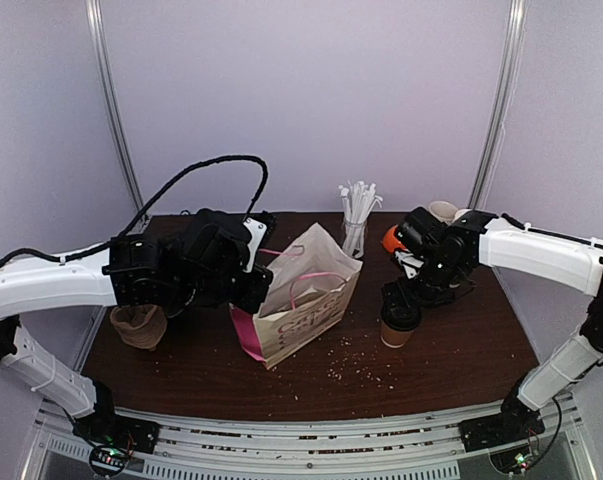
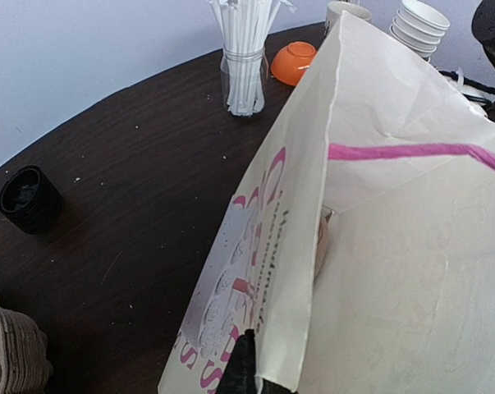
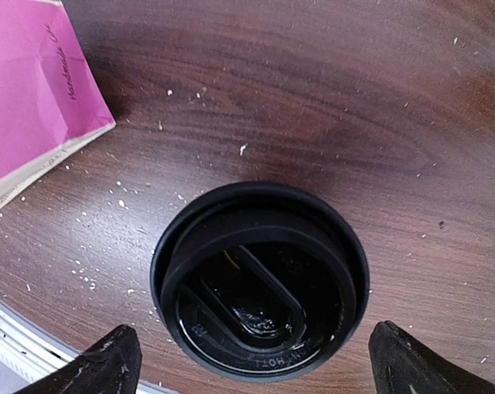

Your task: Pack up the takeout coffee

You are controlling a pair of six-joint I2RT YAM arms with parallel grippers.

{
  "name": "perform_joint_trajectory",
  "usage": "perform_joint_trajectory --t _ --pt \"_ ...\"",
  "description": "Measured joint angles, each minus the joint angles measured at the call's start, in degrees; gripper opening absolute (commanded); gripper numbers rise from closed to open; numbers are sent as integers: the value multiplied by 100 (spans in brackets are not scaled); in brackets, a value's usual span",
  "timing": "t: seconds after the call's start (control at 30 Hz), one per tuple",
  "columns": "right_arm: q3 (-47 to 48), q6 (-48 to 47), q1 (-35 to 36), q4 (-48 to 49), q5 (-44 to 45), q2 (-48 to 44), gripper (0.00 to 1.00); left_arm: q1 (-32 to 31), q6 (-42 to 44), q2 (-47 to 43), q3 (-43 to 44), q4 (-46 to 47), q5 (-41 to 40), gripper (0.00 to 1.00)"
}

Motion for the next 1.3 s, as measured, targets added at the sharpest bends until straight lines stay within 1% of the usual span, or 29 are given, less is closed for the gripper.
perform_joint_trajectory --t 0.47,0.77,1.3 --pt "-101 -175 -232 142 -396 313 100 0 2 -20 -11 -2 15 0" --pt "-94 -267 -243 214 -623 391 100 0 2 -20 -11 -2 15 0" --pt "122 -400 -243 50 -553 396 100 0 0 -22 -48 52 15 0"
